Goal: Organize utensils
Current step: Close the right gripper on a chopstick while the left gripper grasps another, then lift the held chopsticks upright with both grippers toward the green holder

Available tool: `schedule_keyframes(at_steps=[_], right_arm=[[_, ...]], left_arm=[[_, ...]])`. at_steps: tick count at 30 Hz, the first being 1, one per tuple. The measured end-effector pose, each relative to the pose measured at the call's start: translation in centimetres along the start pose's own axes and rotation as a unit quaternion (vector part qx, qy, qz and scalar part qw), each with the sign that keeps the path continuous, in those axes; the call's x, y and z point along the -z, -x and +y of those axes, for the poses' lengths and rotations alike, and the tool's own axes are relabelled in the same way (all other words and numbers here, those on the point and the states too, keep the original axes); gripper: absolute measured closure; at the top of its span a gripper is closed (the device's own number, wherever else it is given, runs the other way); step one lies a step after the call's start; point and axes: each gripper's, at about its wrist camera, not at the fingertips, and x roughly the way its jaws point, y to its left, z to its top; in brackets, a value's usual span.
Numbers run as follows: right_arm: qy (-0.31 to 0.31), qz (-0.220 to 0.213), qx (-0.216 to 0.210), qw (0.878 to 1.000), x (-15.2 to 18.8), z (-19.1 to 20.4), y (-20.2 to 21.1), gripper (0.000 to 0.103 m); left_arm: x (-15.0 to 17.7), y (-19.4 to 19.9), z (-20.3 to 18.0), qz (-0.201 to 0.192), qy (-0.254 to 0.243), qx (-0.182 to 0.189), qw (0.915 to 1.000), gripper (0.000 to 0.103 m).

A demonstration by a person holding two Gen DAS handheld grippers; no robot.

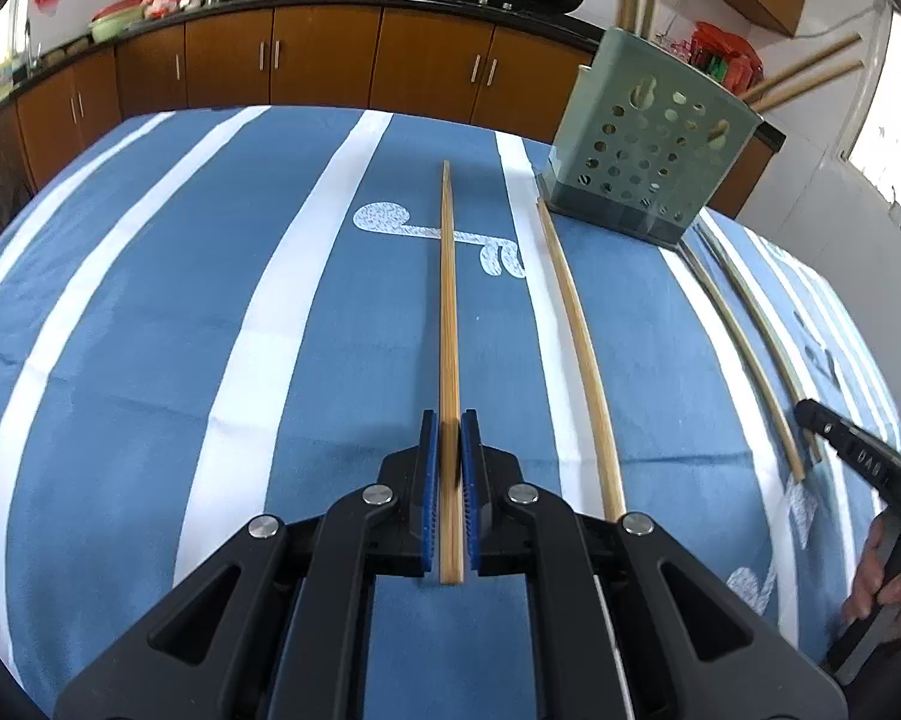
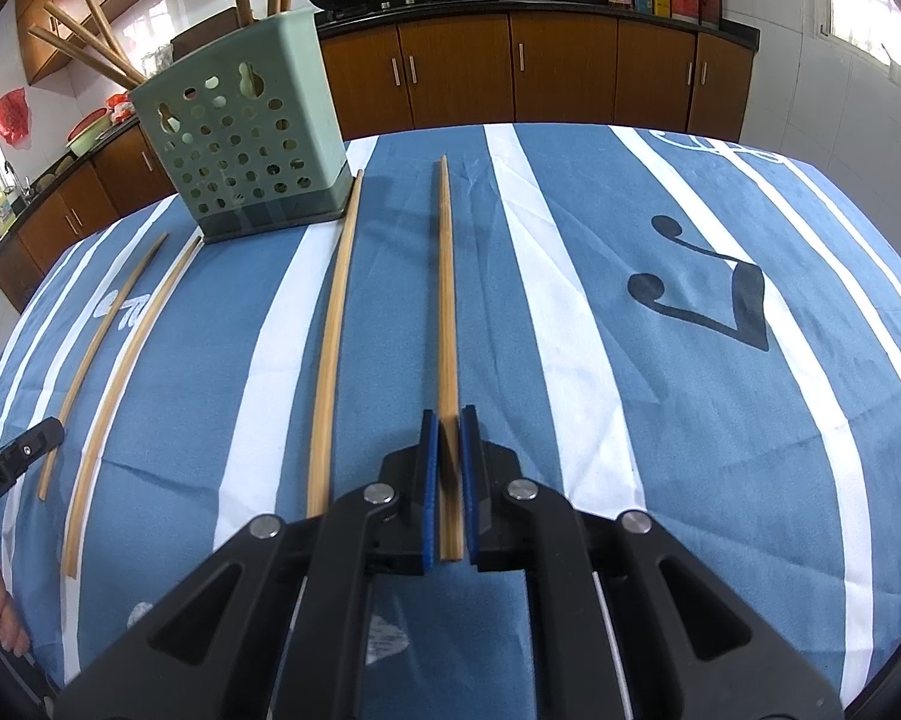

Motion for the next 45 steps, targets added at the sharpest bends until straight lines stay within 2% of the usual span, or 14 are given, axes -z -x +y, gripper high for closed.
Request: schedule_keyframes(at_steps=[4,7,9,18,24,28,40,45], right_arm=[[0.0,0.002,-0.005,1.0,-0.1,-0.2,0.3,0.095],[-0.004,-0.021,-0.008,1.0,-0.5,-0.6,1.7,0.095],[-0.008,-0.039,-0.011,0.999,-0.9,-0.9,2.9,0.095],[-0.031,-0.129,-0.018,0.991,-3.4,-2.4,8.0,0.095],[-0.036,-0.193,-0.026,0.98,-5.2,-2.6,11.5,0.095],[-0.033,-0.228,-0.031,0.973,-6.6,-2.4,13.5,0.095],[-0.007,-0.267,-0.033,0.963,-9.1,-1.1,15.8,0.095],[0.016,-0.278,-0.044,0.96,-10.6,0.3,18.1,0.095]], left_arm=[[0.2,0.1,-0.5,-0.001,-0.024,-0.014,0.9996,0.095],[-0.2,0.3,0.0,0.009,-0.013,-0.005,0.9999,0.096],[-0.4,1.0,0.2,0.002,-0.011,-0.002,0.9999,0.096],[-3.4,6.6,0.6,-0.084,0.001,0.017,0.9963,0.096],[-6.2,10.2,0.5,-0.149,0.01,0.029,0.9883,0.096],[-7.6,11.8,0.4,-0.178,0.012,0.029,0.9835,0.096],[-10.0,12.7,0.1,-0.208,0.006,0.02,0.9779,0.096],[-10.9,14.1,-0.7,-0.221,-0.009,0.034,0.9747,0.096]])
